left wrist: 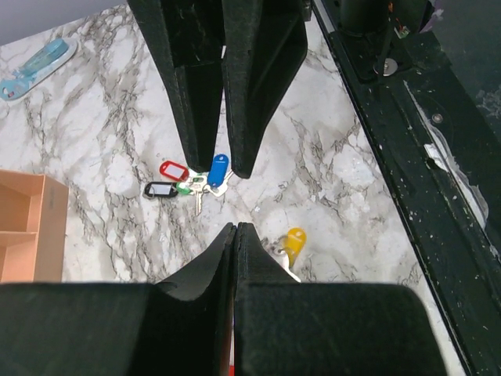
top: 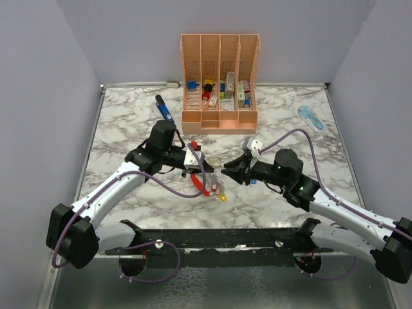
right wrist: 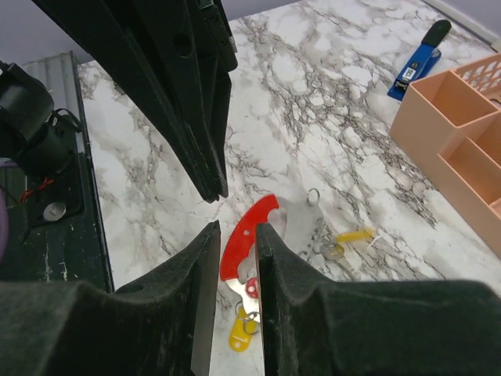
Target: Put the keys on the keyring
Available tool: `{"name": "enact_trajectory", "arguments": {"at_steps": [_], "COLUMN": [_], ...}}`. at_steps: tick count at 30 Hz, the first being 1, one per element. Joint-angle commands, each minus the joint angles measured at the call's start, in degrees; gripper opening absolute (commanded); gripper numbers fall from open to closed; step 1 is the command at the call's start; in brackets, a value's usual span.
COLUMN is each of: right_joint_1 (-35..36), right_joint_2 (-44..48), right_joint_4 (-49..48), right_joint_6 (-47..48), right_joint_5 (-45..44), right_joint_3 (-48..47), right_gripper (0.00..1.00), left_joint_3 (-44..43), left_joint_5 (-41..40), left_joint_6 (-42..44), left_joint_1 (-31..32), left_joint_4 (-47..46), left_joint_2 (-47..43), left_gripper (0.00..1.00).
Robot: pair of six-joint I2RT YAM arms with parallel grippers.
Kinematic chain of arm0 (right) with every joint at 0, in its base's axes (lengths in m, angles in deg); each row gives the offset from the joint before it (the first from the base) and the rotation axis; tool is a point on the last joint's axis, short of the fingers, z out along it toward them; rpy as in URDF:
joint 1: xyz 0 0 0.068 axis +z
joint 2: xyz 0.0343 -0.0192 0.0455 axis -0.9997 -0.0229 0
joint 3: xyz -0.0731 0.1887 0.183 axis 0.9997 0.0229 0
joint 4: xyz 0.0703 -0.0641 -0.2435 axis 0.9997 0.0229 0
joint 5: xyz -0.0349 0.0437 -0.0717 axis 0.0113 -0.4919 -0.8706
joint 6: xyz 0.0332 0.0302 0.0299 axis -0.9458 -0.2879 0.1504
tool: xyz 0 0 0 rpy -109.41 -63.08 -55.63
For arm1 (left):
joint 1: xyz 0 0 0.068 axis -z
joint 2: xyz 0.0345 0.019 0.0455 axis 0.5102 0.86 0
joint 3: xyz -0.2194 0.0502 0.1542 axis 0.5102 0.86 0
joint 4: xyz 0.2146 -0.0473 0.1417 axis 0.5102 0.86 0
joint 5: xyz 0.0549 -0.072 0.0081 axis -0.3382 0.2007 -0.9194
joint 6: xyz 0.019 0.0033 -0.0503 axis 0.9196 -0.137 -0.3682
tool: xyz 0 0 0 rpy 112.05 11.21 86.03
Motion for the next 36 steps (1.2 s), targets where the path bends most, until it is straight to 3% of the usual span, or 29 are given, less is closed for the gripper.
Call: {"name": "enact_trajectory", "arguments": {"at_steps": [1,5,8,11,15,17,21,26,36], "right_joint_1": [0.0,0.1,0.1,0.1,0.1,0.1,0.1,-0.5,-1.9], "right_joint_2": [0.1,-0.6,-5.0,-14.7,-33.7,-41.5,-51.6,-60.6,-64.3], "right_joint_4": [6.1,4.8,3.7,4.6,11.0,13.8,13.4,20.8,24.8], "right_joint_6": [1.9,-0.8,-3.3,-4.2,-1.3,0.6,6.0,12.9,16.8], "right_joint_5": [-4.5,-8.6,-10.7,-11.1,-11.3,-11.8,-10.3,-8.3,-1.6], "right_joint_3": [-2.0,-0.4,-0.7,-6.0,-20.0,-28.7,-37.3,-47.1,-48.5], "right_gripper": [0.24,0.26,0.28,0.37,0.39,0.39,0.41,0.44,0.45], "left_joint_3": [-0.5,1.4,5.3,8.8,9.0,8.4,7.1,5.9,6.6], "left_joint_5": [-1.2,-7.5,-21.1,-33.5,-43.4,-44.3,-45.7,-43.7,-39.5], "left_joint_6": [2.8,-1.1,-10.1,-18.8,-26.1,-28.2,-30.9,-31.1,-30.7], "left_joint_1": [0.0,-0.1,-0.9,-4.9,-11.0,-14.9,-22.4,-27.8,-29.4], "left_joint_4": [1.7,-2.4,-11.7,-18.7,-20.7,-20.2,-18.4,-15.9,-15.1], "left_joint_2": [-1.3,-1.9,-2.9,-2.8,-2.1,-1.7,-0.9,-0.8,-1.8], "left_gripper": [0.0,0.0,0.0,0.02,0.2,0.3,0.49,0.55,0.61]}}
